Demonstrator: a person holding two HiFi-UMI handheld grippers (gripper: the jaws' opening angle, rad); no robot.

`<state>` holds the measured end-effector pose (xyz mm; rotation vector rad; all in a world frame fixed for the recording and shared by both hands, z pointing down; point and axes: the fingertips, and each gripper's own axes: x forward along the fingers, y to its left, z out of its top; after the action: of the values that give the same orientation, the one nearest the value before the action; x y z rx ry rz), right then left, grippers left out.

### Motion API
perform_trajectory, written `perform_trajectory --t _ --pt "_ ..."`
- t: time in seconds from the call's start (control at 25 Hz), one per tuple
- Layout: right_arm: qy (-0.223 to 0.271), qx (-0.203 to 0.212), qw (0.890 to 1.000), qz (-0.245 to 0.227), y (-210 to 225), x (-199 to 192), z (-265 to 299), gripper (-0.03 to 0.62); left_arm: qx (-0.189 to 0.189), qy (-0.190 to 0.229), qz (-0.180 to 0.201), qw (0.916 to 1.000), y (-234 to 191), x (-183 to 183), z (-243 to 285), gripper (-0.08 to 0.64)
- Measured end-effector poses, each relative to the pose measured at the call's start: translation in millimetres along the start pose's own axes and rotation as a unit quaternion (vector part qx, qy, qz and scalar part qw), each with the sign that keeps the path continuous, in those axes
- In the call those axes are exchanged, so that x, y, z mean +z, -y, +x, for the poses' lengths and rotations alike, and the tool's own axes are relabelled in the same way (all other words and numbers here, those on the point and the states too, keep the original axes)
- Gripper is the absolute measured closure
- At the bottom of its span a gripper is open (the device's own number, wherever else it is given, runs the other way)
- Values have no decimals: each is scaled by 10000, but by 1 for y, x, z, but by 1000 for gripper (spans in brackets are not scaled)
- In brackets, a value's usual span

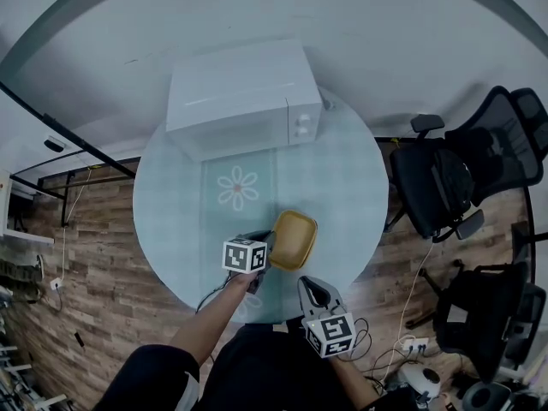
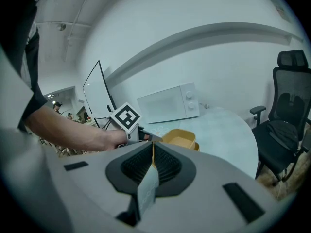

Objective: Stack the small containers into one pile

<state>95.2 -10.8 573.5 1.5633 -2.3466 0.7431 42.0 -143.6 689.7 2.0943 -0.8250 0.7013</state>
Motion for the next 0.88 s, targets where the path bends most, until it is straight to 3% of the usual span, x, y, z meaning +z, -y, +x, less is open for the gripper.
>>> perform_trajectory --t 0.68,0.88 --pt "-60 5 10000 4 20 -4 -11 566 565 103 -57 9983 1 -10 22 531" --pt "-90 0 10000 -2 23 -7 -13 566 848 49 322 9959 -2 -16 27 529"
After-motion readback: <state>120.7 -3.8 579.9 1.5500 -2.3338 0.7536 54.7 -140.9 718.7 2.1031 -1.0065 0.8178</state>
